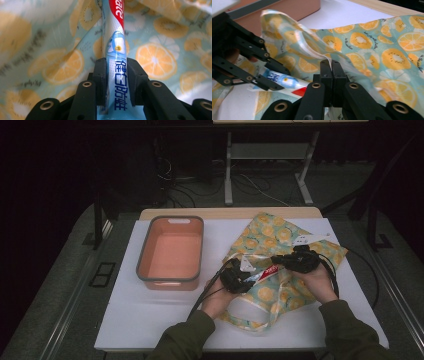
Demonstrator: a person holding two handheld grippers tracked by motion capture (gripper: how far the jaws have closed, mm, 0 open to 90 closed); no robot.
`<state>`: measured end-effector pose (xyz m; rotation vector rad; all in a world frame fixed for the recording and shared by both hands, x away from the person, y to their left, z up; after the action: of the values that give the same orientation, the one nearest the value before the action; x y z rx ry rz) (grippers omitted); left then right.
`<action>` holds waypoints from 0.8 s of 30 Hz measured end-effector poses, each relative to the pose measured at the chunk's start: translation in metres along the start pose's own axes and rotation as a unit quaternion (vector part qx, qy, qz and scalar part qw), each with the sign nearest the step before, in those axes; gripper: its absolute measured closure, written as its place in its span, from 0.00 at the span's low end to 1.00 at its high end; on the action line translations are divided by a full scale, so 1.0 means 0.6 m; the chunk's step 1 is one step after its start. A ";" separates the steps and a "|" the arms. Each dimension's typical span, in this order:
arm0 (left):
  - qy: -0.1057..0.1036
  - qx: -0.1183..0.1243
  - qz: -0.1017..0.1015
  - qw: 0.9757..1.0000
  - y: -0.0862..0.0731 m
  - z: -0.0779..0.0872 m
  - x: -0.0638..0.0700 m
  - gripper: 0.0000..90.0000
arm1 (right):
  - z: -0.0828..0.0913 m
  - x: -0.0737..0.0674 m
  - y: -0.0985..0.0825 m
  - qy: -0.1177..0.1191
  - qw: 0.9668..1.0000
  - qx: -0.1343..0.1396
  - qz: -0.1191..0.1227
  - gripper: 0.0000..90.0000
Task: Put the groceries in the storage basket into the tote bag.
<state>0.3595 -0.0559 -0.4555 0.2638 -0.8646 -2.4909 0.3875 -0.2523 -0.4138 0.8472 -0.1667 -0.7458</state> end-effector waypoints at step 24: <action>-0.006 0.035 0.048 0.998 0.044 -0.034 -0.001 0.64 | 0.006 0.004 0.000 -0.001 1.000 0.005 -0.002 0.99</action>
<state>0.3767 -0.0843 -0.4549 0.2267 -0.9483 -2.3792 0.3878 -0.2564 -0.4119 0.8565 -0.1705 -0.7493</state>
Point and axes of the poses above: each handheld gripper's, and its own axes: z roughly backward along the jaws, y roughly out of its top, x roughly to its right, the point moved 3 cm from there along -z, roughly forward along the jaws, and after that the axes turned 7 degrees about -x, right-handed, at the moved point
